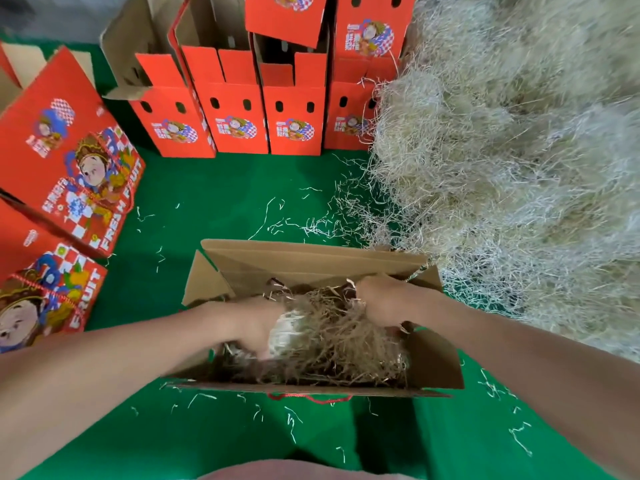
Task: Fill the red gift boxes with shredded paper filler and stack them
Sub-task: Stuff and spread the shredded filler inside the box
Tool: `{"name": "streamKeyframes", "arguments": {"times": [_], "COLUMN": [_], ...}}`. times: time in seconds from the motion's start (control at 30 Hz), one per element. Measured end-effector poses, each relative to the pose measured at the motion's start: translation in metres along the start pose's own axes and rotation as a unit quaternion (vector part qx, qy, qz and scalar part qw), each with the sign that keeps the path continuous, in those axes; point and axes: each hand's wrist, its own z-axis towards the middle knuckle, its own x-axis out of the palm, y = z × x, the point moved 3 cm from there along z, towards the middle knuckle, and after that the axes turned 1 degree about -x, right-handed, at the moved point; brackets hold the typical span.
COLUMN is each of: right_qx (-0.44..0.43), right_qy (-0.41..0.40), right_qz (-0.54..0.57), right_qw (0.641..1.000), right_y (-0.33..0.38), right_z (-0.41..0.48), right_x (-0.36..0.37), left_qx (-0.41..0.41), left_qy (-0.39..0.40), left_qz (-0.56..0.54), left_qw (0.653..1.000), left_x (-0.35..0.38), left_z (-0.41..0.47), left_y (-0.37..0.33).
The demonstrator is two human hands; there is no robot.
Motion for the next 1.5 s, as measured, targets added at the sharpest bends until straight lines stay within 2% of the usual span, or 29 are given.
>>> {"name": "streamKeyframes", "arguments": {"times": [0.1,0.13,0.23,0.27,0.33,0.4,0.43,0.47,0.53,0.6,0.67,0.77,0.8,0.93,0.97,1.07,1.1,1.17,1.23,1.27,1.33,1.37,1.43,1.47,1.5], "right_qx": [0.012,0.006,-0.021,-0.034,-0.063,-0.079,-0.082,-0.087,-0.102,-0.091,-0.079,-0.107,-0.119,-0.168,-0.188,-0.211,-0.201,-0.174,-0.148,-0.146,-0.159,-0.165,-0.198,-0.22,-0.241], "right_qy": [-0.012,-0.021,-0.012,-0.002,0.029,0.029,0.009,-0.017,-0.062,-0.076,-0.079,-0.05,-0.05,-0.11,-0.084,0.077,0.129,0.183,0.19,0.208,0.254,0.257,0.19,0.132,0.088], "right_qz": [0.09,0.129,0.287,0.313,0.268,0.129,0.074,0.033,-0.042,-0.091,-0.102,-0.129,-0.141,-0.214,-0.212,-0.211,-0.24,-0.344,-0.416,-0.433,-0.447,-0.44,-0.411,-0.388,-0.362], "right_qw": [0.996,0.991,0.958,0.949,0.961,0.988,0.994,0.996,0.992,0.989,0.988,0.985,0.981,0.956,0.955,0.951,0.941,0.904,0.877,0.865,0.843,0.844,0.869,0.886,0.896], "right_y": [0.006,0.008,0.013,0.016,0.018,0.019,0.019,0.019,0.016,0.007,-0.003,0.0,0.002,0.018,0.024,0.034,0.036,0.035,0.028,0.025,0.026,0.03,0.041,0.049,0.057], "right_z": [0.004,0.003,-0.006,-0.011,-0.017,-0.019,-0.019,-0.02,-0.025,-0.029,-0.03,-0.037,-0.04,-0.048,-0.044,-0.014,-0.005,0.011,0.021,0.023,0.023,0.023,0.023,0.023,0.024], "right_x": [-0.004,-0.005,-0.003,-0.004,-0.003,0.0,0.002,0.003,0.003,0.0,-0.005,-0.01,-0.012,-0.025,-0.022,0.011,0.025,0.049,0.064,0.068,0.066,0.06,0.04,0.029,0.022], "left_qx": [0.064,0.075,0.066,0.043,0.017,0.024,0.034,0.045,0.054,0.025,-0.015,0.008,0.028,0.066,0.072,0.093,0.097,0.092,0.076,0.073,0.079,0.08,0.077,0.053,0.034], "left_qy": [-0.117,-0.115,0.041,0.048,0.014,0.009,0.015,0.012,0.006,-0.011,-0.014,0.083,0.085,-0.069,-0.066,0.059,0.104,0.187,0.222,0.231,0.218,0.186,0.11,0.107,0.139], "left_qz": [-0.049,-0.097,-0.312,-0.354,-0.43,-0.491,-0.472,-0.411,-0.228,-0.093,-0.049,-0.158,-0.155,0.017,0.045,0.1,0.133,0.25,0.331,0.338,0.284,0.244,0.217,0.222,0.244], "left_qw": [0.99,0.986,0.947,0.933,0.902,0.871,0.881,0.91,0.972,0.995,0.999,0.984,0.984,0.995,0.994,0.989,0.981,0.946,0.914,0.91,0.93,0.948,0.967,0.968,0.959], "left_x": [-0.011,-0.014,-0.004,-0.001,-0.002,-0.009,-0.014,-0.02,-0.029,-0.031,-0.031,-0.025,-0.026,-0.05,-0.05,-0.029,-0.018,0.009,0.027,0.031,0.023,0.014,-0.011,-0.016,-0.018], "left_z": [0.002,0.004,0.014,0.016,0.017,0.018,0.016,0.012,0.002,0.001,-0.002,-0.007,-0.008,-0.009,-0.009,-0.006,-0.001,0.01,0.023,0.027,0.032,0.037,0.041,0.044,0.046], "left_y": [-0.031,-0.038,-0.053,-0.054,-0.055,-0.053,-0.051,-0.049,-0.039,-0.025,-0.013,-0.013,-0.015,-0.003,0.001,0.0,-0.003,-0.014,-0.019,-0.018,-0.015,-0.013,-0.009,-0.007,-0.006]}}
